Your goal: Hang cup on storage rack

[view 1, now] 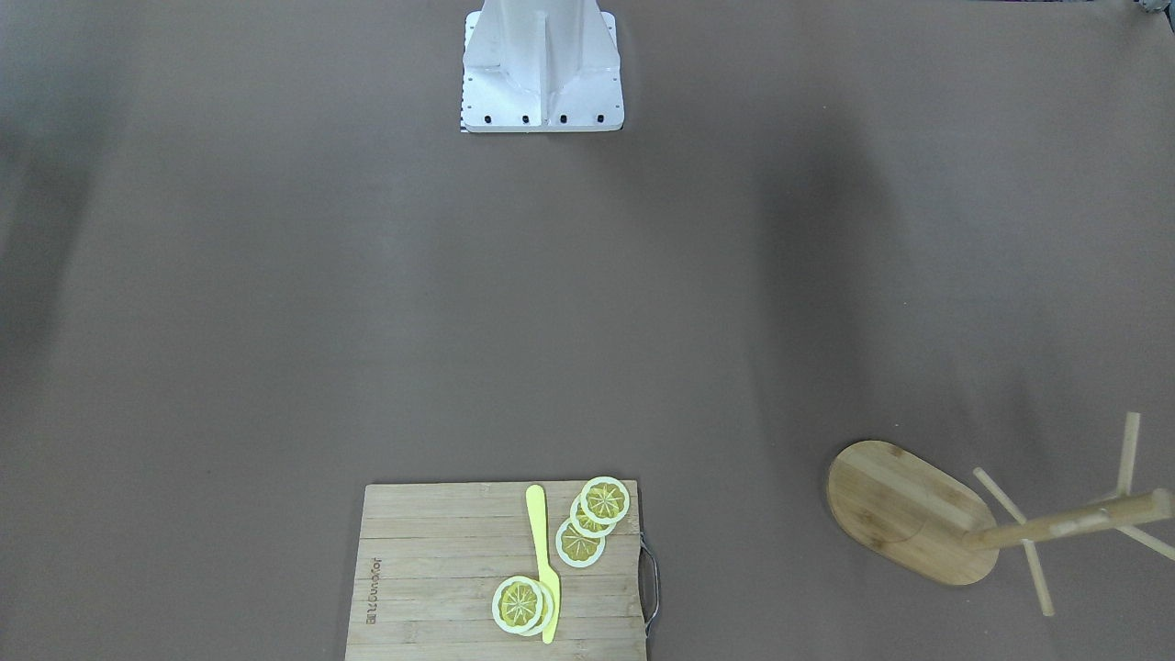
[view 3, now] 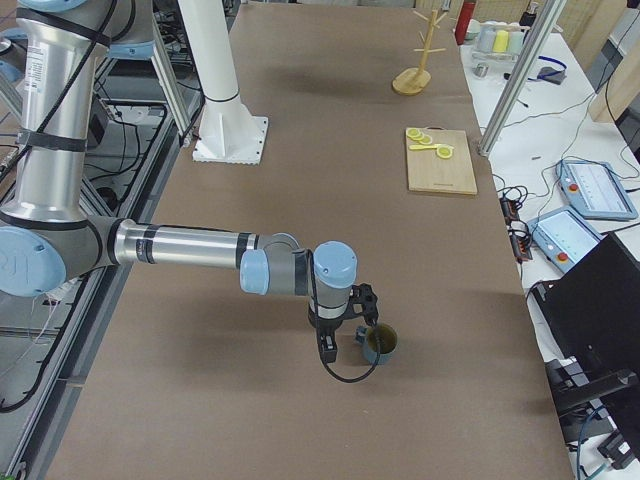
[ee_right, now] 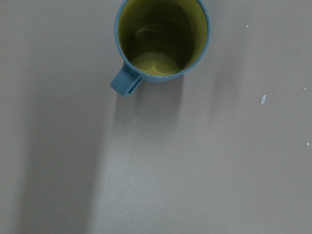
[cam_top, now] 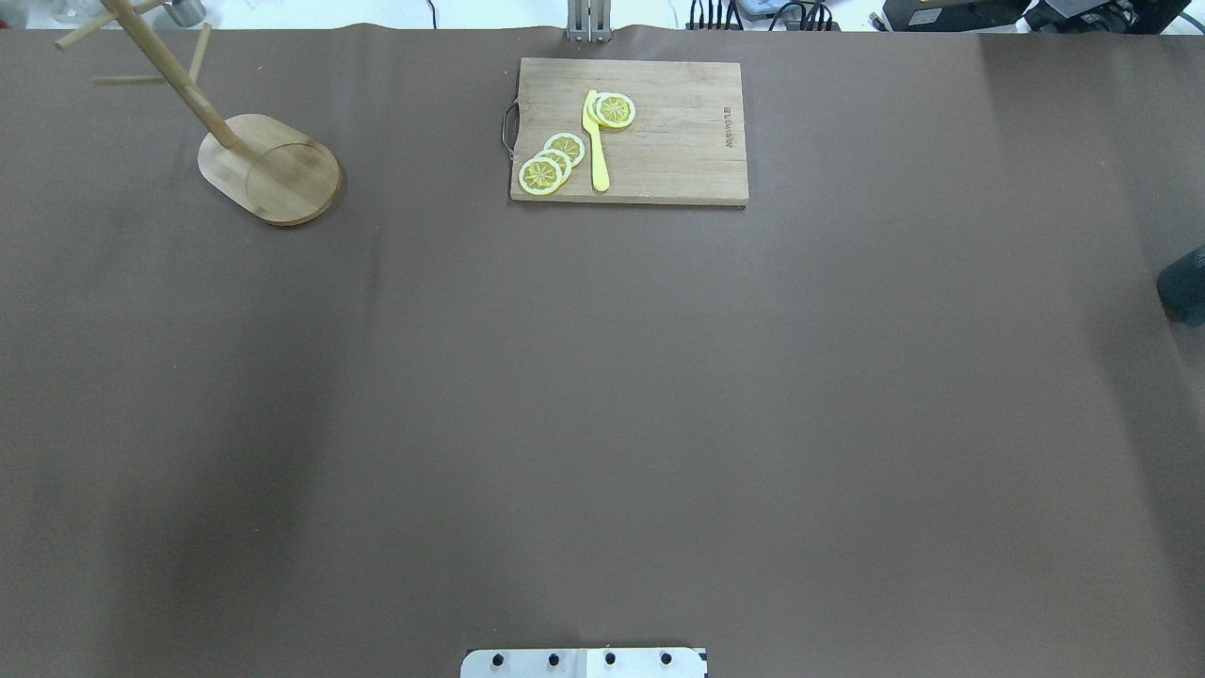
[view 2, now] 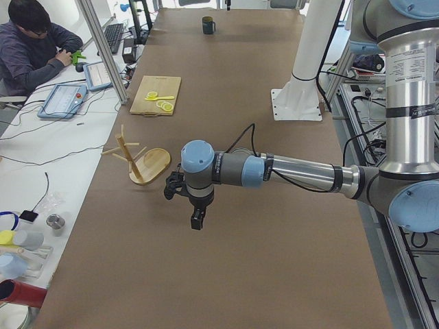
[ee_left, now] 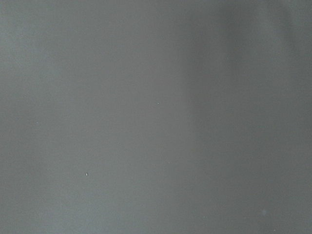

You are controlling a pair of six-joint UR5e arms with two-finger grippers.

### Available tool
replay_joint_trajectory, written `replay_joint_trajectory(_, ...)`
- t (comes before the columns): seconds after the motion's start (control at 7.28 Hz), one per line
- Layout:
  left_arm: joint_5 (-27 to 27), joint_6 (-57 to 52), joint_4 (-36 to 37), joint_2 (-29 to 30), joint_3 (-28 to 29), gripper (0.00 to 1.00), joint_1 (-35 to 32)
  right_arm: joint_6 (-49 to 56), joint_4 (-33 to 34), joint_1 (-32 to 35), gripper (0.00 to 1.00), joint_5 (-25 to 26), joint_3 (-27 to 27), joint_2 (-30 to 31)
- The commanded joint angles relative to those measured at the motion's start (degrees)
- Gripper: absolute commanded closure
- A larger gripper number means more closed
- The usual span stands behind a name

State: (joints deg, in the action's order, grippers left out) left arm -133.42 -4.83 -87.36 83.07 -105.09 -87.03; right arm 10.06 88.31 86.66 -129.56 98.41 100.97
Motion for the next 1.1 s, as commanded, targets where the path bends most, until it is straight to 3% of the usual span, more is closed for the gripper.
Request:
replay_joint_trajectory(0.0, 0.52, 0.00, -0.09, 0.16, -0.55, 0.01, 0.02, 0.40, -0.07, 0.09, 0.00, 0.36, 2.38, -0.08)
replay_joint_trajectory(0.55, 0.00, 0.62, -0.44, 3.14, -1.26, 0.01, 0.02, -0.13, -0.07, 0.18, 0.00, 0.19, 3.54, -2.01)
replay_joint_trajectory(0.96, 0.44, 0.53, -14.00, 5.34, 0.84, 0.01, 0.02, -0.22, -0.07, 0.62, 0.00, 0.19, 10.28, -1.83)
